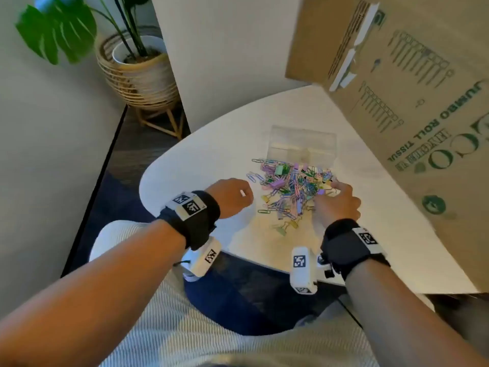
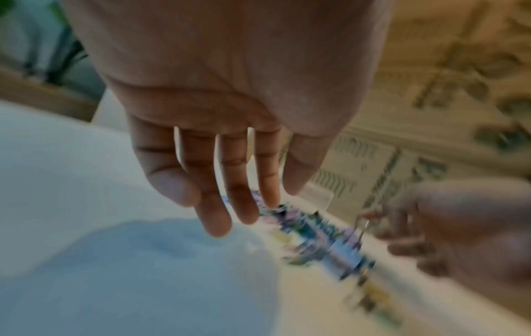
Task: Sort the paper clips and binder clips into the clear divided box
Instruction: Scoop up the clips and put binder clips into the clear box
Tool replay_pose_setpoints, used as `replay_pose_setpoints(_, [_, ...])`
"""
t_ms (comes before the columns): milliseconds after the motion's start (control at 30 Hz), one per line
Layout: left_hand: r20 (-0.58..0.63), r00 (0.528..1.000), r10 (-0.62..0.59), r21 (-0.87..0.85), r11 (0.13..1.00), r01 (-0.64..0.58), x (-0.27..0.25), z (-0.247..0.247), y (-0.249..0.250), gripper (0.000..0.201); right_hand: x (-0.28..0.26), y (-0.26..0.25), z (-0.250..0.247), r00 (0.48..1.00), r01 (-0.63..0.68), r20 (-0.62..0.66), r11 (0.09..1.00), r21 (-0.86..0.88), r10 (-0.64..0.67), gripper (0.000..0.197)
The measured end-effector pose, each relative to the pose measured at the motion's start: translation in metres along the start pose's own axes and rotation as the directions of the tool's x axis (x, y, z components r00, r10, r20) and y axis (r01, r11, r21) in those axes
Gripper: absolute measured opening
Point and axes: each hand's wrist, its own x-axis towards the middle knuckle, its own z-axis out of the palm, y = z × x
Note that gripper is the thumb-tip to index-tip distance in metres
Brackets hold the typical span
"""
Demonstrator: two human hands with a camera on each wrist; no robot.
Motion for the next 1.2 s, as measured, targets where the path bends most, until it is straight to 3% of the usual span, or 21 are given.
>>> replay_pose_setpoints(67, [0.025,1.000,0.006,0.137,0.991,-0.009,0.006,-0.004,-0.014,0.016,0.010,0.002,0.006,1.000,-0.020,-0.024,0.998,-0.065,0.018,0.046])
replay_pose_setpoints(200, [0.031,1.000,-0.006,0.106,0.994,0.003,0.019,-0.017,-0.028,0.021,0.028,-0.004,0.007,0.992,-0.128,0.009,0.991,-0.034,0.128,0.070])
replay_pose_setpoints(367, [0.045,0.996,0.082,0.258,0.962,-0.091,0.058,-0.021,-0.009,0.064,0.034,-0.024,0.004,0.994,-0.113,-0.008,0.989,-0.093,0.113,0.081])
replay_pose_setpoints(500, [0.072,0.993,0.093,0.328,0.938,-0.111,0.078,-0.011,0.010,0.086,0.035,-0.024,0.004,0.993,-0.062,0.102,0.997,-0.041,0.066,0.092])
replay_pose_setpoints(667, [0.085,0.991,0.103,0.328,0.936,-0.125,0.086,0.004,0.028,0.079,0.036,-0.019,0.010,0.976,0.084,0.210,0.988,-0.129,-0.056,0.109])
replay_pose_setpoints(833, [0.079,0.990,0.116,0.096,0.988,-0.124,0.084,0.010,0.033,0.062,0.034,-0.020,0.011,0.906,0.271,0.373,0.952,-0.143,-0.202,0.112])
replay_pose_setpoints(967, [0.020,0.992,0.126,0.197,0.972,-0.128,0.071,0.008,0.031,0.091,0.033,-0.018,-0.004,0.876,0.321,0.434,0.926,-0.201,-0.210,0.125])
replay_pose_setpoints(1067, [0.073,0.996,0.059,0.226,0.971,-0.075,0.069,0.008,0.030,0.102,0.037,-0.019,-0.011,0.859,0.331,0.490,0.891,-0.310,-0.148,0.139])
replay_pose_setpoints(1200, [0.097,0.993,0.069,0.126,0.989,-0.081,0.081,0.014,0.033,0.057,0.043,-0.031,0.000,0.855,0.359,0.498,0.856,-0.373,-0.142,0.138])
